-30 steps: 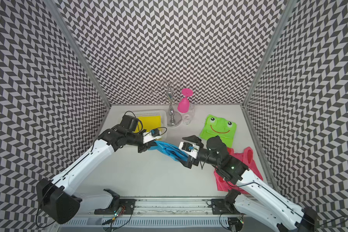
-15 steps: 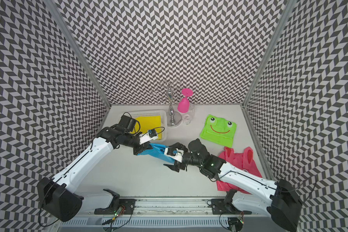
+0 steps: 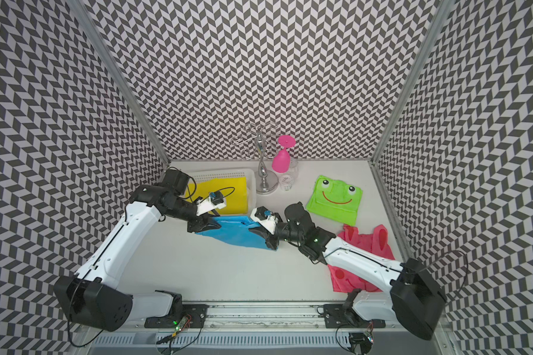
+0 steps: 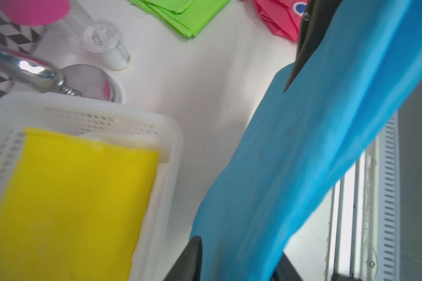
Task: Put the folded raincoat in the basket
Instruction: Pick up the raincoat from the center of the board, then place the raincoat in the basket.
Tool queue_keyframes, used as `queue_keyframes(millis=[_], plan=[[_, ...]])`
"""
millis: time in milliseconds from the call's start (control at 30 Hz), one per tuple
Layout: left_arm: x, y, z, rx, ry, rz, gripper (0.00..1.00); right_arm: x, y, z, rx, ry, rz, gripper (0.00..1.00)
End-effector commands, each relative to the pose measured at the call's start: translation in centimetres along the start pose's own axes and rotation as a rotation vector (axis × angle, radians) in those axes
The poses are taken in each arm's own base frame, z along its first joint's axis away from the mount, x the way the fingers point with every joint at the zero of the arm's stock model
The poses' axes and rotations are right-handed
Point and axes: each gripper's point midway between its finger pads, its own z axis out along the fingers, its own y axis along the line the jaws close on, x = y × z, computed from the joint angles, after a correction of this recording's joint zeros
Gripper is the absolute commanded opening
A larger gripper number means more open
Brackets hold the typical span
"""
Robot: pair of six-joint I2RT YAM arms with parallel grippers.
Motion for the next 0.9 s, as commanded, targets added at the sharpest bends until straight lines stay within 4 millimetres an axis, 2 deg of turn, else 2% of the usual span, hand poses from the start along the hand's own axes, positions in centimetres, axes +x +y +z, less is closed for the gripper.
queue_keyframes(millis=[0,100,200,300,367,467,600,867], plan=[[0.9,1.2,-2.3,-0.059,-0.009,-0.004,0.56,-6.3,1.2,1.0,-0.156,-0.161,0.064,0.0],[1.9,3.8,-4.6,-0.182,-0.02,-0.034,0.62,-7.5,0.1,3.2,-0.2,-0.176,0.178,0.0],[3.0,6.7,-7.7,-0.343,-0.038,-0.076,0.66,-8.3,-1.1,5.6,-0.232,-0.183,0.256,0.0],[4.4,10.2,-11.5,-0.577,-0.061,-0.146,0.8,-8.7,-2.4,7.5,-0.245,-0.216,0.302,0.0],[5.2,11.7,-13.7,-0.707,-0.095,-0.175,0.99,-8.6,-3.6,8.7,-0.242,-0.24,0.339,0.0],[5.8,13.0,-16.0,-0.857,-0.128,-0.177,0.99,-7.5,-6.6,11.3,-0.169,-0.224,0.405,0.0],[6.6,14.4,-16.2,-0.906,-0.155,-0.216,0.99,-5.5,-9.8,14.0,-0.065,-0.219,0.365,0.0],[7.4,14.5,-13.1,-0.826,-0.275,-0.287,1.0,-4.4,-15.6,14.4,0.086,-0.257,0.299,0.0]])
